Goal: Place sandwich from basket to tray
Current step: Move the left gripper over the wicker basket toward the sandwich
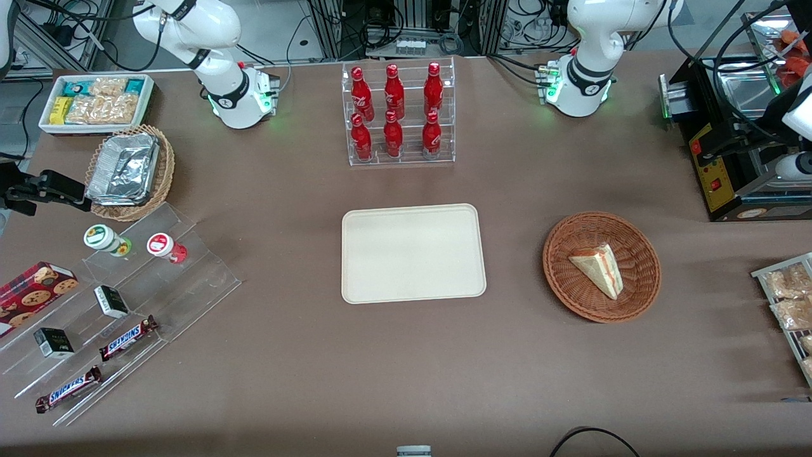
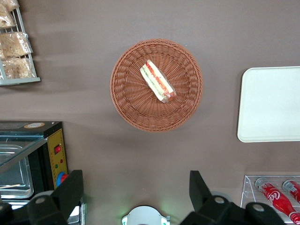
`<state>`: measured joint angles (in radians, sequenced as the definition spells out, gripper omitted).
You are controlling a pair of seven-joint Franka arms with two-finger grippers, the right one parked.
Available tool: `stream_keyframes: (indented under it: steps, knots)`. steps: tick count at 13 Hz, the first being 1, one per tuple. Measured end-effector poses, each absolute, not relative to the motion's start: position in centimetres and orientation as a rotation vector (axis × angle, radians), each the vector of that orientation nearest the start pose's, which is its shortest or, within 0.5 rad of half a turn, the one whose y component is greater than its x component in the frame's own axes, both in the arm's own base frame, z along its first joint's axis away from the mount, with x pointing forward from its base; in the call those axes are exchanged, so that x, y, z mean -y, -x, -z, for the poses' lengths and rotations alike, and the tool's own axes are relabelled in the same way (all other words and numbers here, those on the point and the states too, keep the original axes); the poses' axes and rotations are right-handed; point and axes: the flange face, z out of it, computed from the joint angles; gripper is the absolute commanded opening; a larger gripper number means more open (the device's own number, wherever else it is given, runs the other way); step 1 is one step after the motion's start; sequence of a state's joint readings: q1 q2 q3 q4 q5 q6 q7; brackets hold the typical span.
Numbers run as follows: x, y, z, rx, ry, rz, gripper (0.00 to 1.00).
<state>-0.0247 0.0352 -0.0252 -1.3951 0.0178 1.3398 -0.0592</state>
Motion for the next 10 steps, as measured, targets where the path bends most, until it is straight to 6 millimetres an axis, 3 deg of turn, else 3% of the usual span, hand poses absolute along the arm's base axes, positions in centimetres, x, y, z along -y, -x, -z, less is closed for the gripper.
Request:
stream_keyframes:
  steps: [6, 8, 10]
  knots:
    - [2.9, -54.2, -65.8, 0.007, 3.115, -0.157, 1.00]
    - [3.0, -55.2, -63.4, 0.003, 3.115, -0.153, 1.00]
    - [3.1, -56.4, -59.6, 0.000, 3.117, -0.139, 1.00]
